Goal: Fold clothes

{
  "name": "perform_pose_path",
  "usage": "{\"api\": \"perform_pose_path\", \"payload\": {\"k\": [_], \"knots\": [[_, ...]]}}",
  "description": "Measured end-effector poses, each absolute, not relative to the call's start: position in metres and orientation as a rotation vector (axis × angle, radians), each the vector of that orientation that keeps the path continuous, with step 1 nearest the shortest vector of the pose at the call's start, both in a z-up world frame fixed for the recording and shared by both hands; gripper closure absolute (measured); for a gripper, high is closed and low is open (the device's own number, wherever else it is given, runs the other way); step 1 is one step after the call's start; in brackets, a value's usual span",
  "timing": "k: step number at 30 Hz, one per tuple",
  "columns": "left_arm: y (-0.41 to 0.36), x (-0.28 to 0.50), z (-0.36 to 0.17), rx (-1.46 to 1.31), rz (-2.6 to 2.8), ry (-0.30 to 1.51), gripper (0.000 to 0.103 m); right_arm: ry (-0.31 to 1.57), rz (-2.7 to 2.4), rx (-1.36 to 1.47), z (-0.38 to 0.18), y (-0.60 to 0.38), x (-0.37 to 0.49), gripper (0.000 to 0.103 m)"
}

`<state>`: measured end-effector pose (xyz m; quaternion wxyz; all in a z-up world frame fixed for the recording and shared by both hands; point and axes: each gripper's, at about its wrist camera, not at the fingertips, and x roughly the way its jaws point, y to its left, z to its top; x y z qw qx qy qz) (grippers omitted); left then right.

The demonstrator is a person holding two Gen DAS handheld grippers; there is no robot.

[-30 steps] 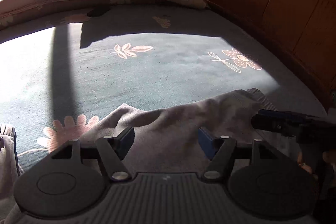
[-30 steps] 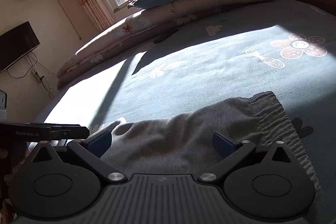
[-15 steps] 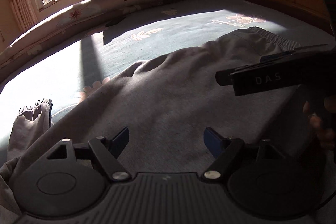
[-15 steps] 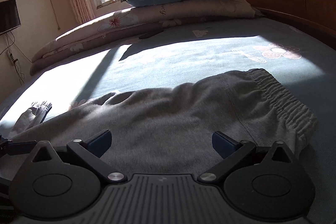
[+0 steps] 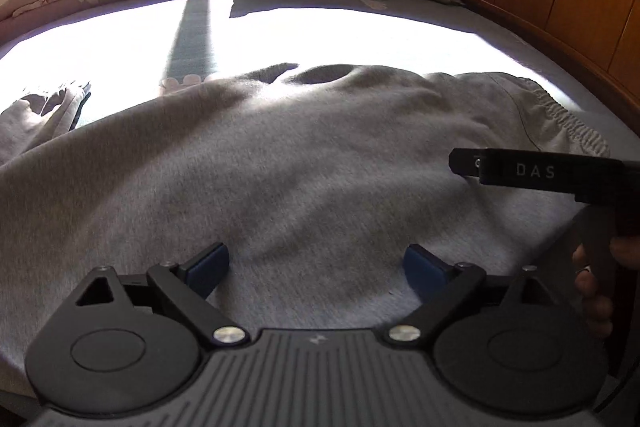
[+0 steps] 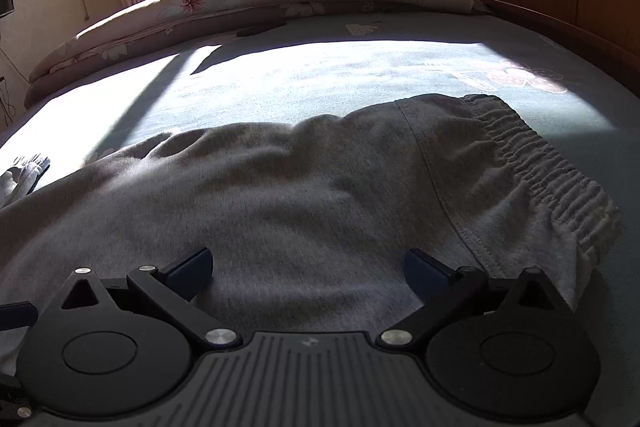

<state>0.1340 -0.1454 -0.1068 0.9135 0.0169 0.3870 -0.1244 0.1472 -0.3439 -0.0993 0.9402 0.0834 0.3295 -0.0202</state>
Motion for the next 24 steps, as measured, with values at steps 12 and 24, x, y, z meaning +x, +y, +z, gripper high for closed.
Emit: {"api": "perform_pose_path", "payload": {"k": [12, 24], "knots": [[-0.144, 0.129, -0.098, 0.035, -0.245, 0.719, 0.001, 0.613, -0.025, 0.179, -0.095, -0.348, 0.140, 0.000], [-0.119, 0.139, -0.098, -0.019, -0.253, 0.711, 0.001, 0.520, -0.140, 0.484, -0.088, -0.420, 0.138, 0.000]]}}
